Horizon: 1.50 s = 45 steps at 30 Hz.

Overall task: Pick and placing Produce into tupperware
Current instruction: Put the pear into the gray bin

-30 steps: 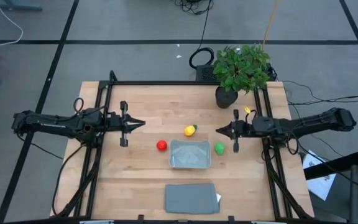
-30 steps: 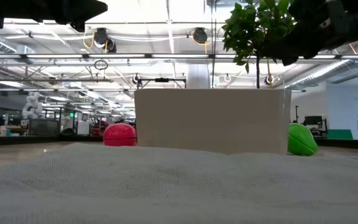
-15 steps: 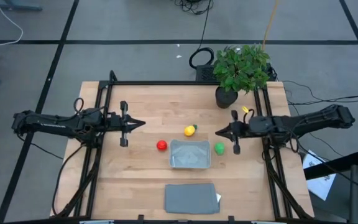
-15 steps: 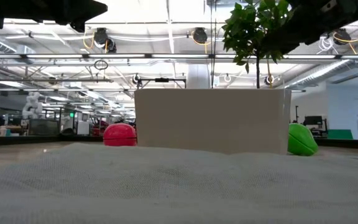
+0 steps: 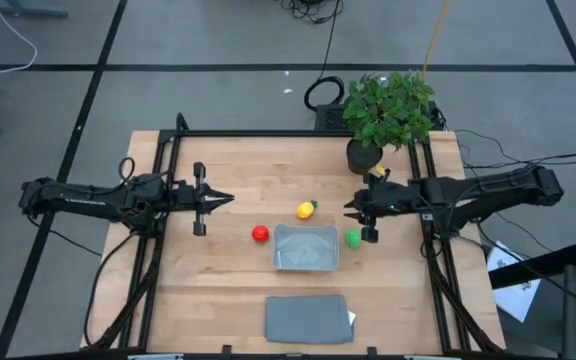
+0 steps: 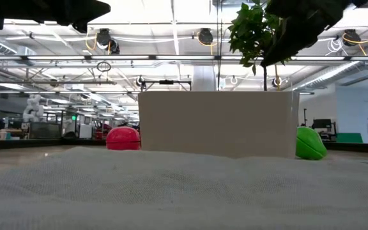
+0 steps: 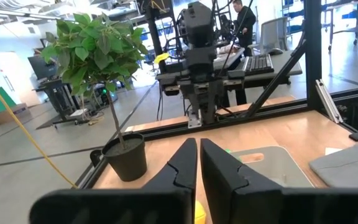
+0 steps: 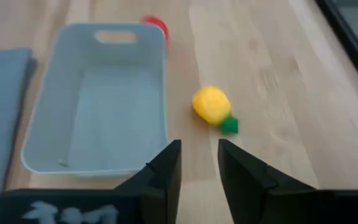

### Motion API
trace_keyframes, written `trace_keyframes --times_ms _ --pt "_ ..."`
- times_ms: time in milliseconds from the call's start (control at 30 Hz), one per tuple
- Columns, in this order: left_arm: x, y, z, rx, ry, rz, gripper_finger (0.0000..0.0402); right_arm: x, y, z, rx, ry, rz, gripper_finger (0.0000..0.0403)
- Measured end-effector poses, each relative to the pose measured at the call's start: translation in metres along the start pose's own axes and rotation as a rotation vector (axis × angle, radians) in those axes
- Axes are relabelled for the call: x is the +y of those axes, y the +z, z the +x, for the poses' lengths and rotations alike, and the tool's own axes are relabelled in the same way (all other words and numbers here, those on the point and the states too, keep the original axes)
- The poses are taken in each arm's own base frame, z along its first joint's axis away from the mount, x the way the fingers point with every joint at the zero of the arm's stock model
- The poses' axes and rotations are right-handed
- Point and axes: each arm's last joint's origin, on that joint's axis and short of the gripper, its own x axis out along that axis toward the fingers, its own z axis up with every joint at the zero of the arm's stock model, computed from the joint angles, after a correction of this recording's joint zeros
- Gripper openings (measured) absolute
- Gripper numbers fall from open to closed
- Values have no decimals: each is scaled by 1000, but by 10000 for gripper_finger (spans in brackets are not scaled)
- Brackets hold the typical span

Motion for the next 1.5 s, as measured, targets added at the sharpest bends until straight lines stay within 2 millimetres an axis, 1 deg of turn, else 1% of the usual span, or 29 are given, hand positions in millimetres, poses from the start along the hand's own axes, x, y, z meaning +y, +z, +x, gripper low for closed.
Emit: trace_keyframes --times_ms 67,167,300,367,433,500,667,767,900,1000,1100,1167,1300,1500 --pt "0 0 0 0 0 0 16 -1 2 2 64 -10 7 118" --pt "0 0 0 0 0 0 7 0 0 6 151 -13 -29 140" --pt "0 0 0 0 0 1 2 3 -5 7 209 8 -181 173" --pt "0 0 0 0 0 0 6 5 -7 6 228 24 -264 192" --pt "0 0 0 0 0 0 14 7 -7 6 221 35 -308 212" --pt "0 0 0 0 0 -1 21 8 -6 6 217 38 -314 235" --pt "0 0 0 0 0 -2 32 8 -7 6 230 26 -243 295" --pt "0 0 0 0 0 -3 32 7 -8 7 242 11 -152 321" --pt "0 0 0 0 0 -12 31 4 -8 7 246 -19 55 337" --pt "0 0 0 0 0 -12 31 6 -12 7 283 10 199 338" --pt "0 0 0 1 0 -11 31 10 -21 10 343 63 337 337" --pt "0 0 0 0 0 -8 31 10 -27 13 372 63 418 337" --pt "0 0 0 0 0 -5 31 9 -38 18 397 25 563 337" --pt "0 0 0 1 0 -4 31 2 -44 23 407 -33 736 338"
